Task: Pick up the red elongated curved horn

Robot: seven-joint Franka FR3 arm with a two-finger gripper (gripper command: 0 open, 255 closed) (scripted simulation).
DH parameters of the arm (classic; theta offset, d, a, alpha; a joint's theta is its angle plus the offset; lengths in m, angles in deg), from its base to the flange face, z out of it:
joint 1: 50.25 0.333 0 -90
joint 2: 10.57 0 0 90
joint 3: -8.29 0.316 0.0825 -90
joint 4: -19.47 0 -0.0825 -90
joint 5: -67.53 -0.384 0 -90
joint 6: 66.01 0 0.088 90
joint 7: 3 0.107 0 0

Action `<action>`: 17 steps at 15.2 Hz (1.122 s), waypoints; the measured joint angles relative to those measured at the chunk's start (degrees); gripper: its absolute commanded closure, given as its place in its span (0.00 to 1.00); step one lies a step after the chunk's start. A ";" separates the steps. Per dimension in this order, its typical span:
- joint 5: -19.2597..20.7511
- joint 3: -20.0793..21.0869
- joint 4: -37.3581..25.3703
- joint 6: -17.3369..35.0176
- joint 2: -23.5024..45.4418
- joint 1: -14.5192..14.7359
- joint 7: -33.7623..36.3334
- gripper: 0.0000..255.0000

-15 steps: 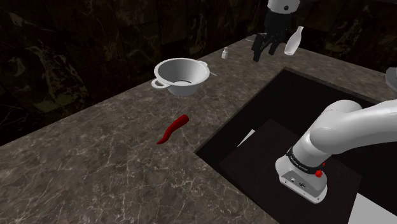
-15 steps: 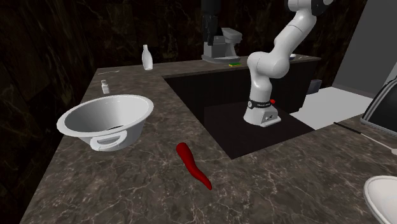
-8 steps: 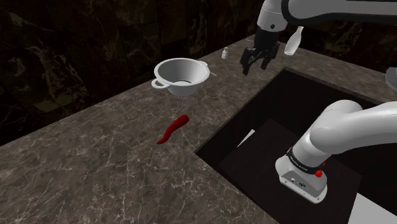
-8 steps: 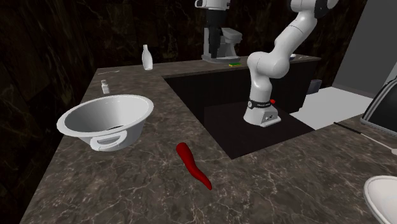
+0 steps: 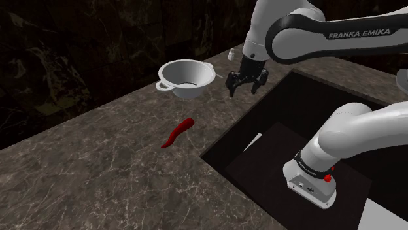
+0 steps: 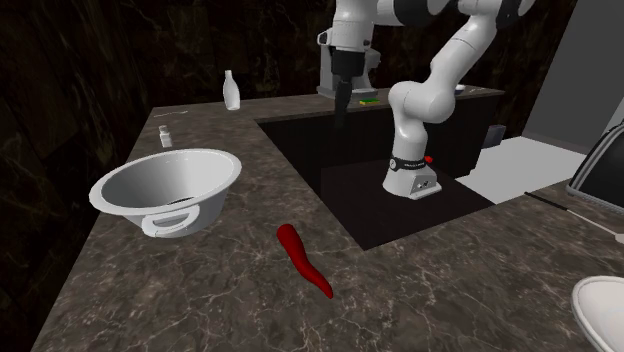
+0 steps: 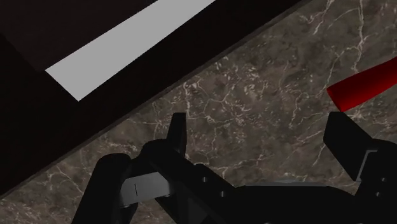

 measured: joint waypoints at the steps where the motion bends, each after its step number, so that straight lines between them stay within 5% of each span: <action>1: -0.93 1.61 0.40 1.79 1.04 -0.06 2.47 0.00; 11: -3.16 18.31 -2.03 20.06 17.90 -5.46 28.12 0.00; 17: 9.00 29.93 -8.46 29.54 34.07 -13.88 50.18 0.00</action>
